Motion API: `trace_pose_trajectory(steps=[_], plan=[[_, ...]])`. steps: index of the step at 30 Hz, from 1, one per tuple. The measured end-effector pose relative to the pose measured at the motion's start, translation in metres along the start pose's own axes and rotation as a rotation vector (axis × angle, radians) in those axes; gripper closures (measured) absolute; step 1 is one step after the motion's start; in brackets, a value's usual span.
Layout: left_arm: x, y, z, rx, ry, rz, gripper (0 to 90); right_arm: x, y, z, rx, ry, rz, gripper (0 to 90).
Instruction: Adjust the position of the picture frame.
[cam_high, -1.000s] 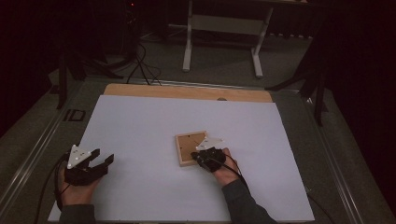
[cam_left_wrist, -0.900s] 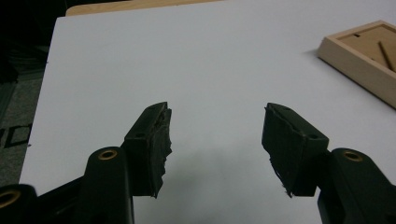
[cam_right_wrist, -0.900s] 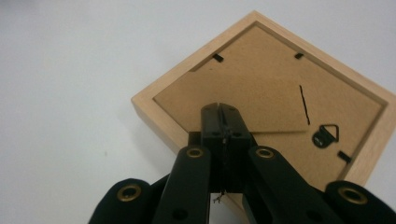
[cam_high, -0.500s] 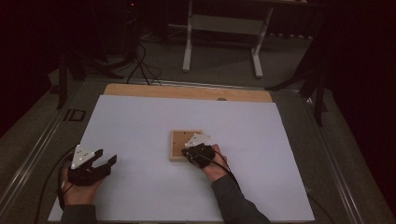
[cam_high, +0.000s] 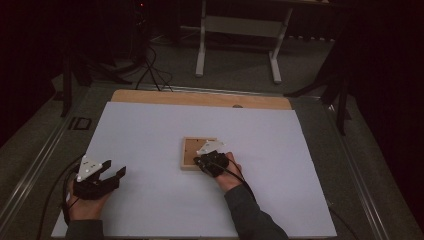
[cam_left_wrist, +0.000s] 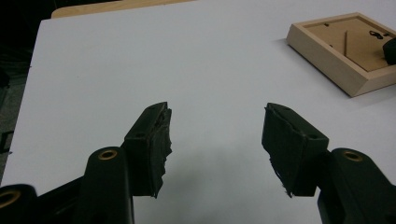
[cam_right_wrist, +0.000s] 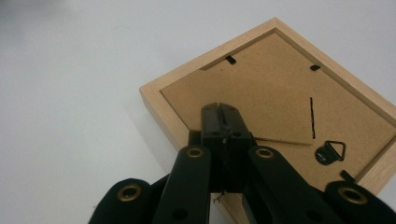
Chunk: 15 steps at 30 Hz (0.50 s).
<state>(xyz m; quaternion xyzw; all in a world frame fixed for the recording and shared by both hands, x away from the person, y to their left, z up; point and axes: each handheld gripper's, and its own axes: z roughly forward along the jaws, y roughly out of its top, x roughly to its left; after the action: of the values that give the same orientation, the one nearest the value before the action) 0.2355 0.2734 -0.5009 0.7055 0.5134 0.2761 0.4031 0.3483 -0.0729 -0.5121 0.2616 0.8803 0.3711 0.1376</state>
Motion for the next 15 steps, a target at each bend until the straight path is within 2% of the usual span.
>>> trace_pose_trajectory(steps=[2,6,15], plan=[[0.000,0.000,0.000,0.001,0.000,-0.001,41.7,0.000,0.000,0.000,0.004,-0.010,-0.007,89.9],[0.000,0.000,-0.001,-0.003,-0.001,-0.001,41.7,-0.002,-0.001,-0.002,0.004,-0.005,0.017,89.8],[0.001,0.000,-0.001,-0.002,-0.004,-0.005,41.7,-0.010,-0.003,-0.035,-0.070,-0.043,0.031,89.7]])
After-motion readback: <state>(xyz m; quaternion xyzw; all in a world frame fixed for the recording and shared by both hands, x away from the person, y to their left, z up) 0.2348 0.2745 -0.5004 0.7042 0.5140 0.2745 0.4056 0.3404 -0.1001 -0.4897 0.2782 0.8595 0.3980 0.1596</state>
